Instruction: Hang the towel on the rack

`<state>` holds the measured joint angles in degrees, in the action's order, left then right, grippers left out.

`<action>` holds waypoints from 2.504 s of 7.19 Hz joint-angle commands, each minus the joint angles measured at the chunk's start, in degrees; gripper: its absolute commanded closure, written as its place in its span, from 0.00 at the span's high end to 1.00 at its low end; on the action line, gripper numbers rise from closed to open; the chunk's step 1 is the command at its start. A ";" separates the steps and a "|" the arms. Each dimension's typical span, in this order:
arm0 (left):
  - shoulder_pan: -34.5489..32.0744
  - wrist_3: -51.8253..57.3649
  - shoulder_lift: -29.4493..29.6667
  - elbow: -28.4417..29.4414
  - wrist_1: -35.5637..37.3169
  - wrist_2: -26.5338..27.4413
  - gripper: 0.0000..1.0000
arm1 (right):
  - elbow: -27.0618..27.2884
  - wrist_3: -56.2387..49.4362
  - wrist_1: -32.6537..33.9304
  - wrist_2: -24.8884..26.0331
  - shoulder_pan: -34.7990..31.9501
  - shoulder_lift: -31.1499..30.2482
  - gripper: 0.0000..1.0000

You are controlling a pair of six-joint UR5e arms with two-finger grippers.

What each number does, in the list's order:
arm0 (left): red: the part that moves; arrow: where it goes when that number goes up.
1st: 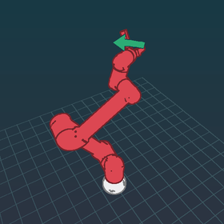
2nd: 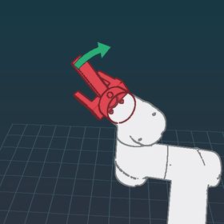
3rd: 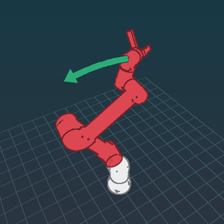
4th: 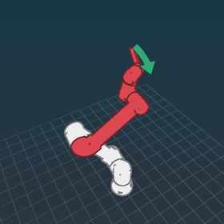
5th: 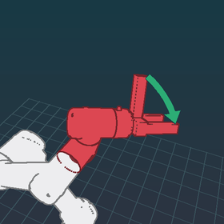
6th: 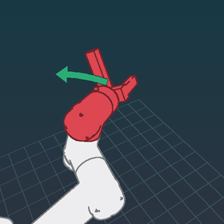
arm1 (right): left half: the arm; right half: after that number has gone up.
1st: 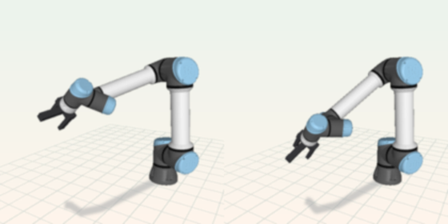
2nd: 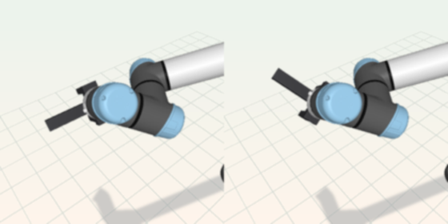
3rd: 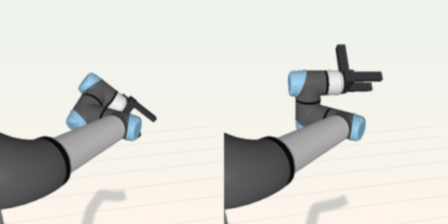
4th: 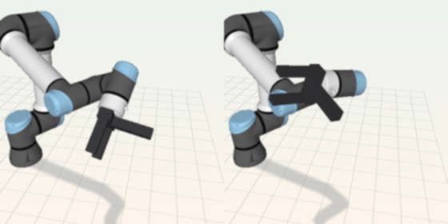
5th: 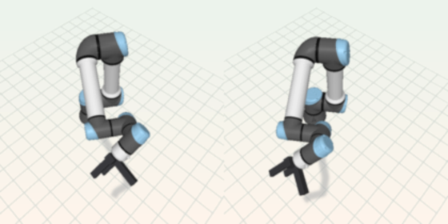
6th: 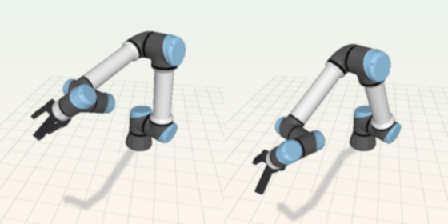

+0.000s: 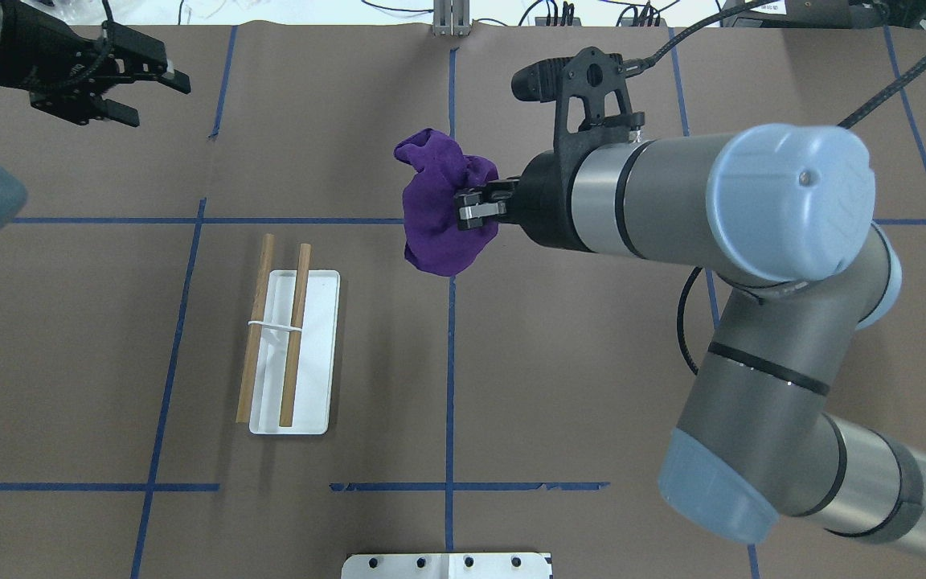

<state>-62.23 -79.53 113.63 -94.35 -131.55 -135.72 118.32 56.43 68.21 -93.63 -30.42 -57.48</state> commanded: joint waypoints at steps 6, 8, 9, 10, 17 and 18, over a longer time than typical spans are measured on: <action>14.14 -33.06 8.71 0.92 -11.36 3.61 1.00 | 0.07 -1.40 -7.48 8.90 9.77 -0.26 0.00; 17.13 -33.06 9.59 0.92 -11.45 3.70 1.00 | -0.02 -1.41 -8.88 8.90 10.12 -0.18 0.00; 18.36 -32.97 9.77 0.92 -12.32 3.70 1.00 | -0.11 -1.41 -9.15 8.82 10.38 -0.44 0.00; 19.07 -32.79 9.86 1.01 -12.67 3.70 0.96 | -0.11 -1.41 -9.15 8.90 10.47 -0.44 0.00; 18.73 -32.61 9.60 0.22 -12.77 3.44 0.00 | -0.11 -1.58 -9.85 8.73 10.47 -0.44 0.00; 18.64 -32.62 9.60 0.22 -12.77 3.44 0.00 | -0.28 -1.58 -10.38 8.64 10.39 -0.70 0.00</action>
<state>-43.48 -112.06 123.23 -94.12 -144.31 -132.27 118.20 54.86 58.42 -84.89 -19.96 -57.95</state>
